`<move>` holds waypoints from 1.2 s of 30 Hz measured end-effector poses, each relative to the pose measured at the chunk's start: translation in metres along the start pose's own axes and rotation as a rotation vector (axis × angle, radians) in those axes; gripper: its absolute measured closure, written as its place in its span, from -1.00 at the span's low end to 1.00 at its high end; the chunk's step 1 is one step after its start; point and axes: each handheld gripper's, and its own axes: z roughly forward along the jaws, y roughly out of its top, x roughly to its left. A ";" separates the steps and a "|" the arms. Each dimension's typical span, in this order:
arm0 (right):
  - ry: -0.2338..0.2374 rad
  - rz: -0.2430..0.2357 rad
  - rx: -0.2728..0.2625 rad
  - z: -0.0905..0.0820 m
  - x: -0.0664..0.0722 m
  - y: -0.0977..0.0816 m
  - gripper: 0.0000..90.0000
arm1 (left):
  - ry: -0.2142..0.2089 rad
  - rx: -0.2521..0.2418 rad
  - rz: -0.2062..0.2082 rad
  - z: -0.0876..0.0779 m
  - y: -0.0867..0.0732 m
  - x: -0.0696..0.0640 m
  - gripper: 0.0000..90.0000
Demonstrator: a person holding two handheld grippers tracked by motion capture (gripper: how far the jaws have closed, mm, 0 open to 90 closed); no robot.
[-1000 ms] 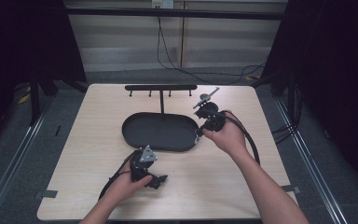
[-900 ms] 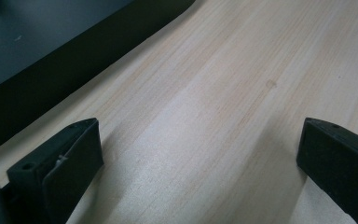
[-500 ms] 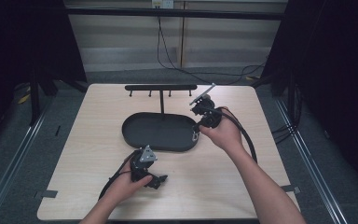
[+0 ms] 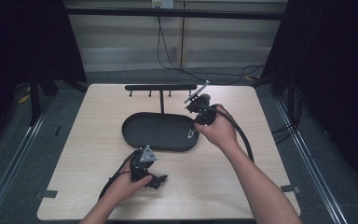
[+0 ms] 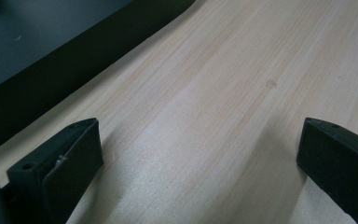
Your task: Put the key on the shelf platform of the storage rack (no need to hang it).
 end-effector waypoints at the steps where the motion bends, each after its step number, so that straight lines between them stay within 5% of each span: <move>1: -0.001 -0.002 -0.003 0.000 0.000 0.001 0.99 | -0.001 0.000 0.000 0.000 0.000 0.000 -1.00; 36: -0.003 0.000 -0.020 0.023 0.012 0.032 0.99 | -0.003 0.002 0.002 0.000 0.000 0.000 -1.00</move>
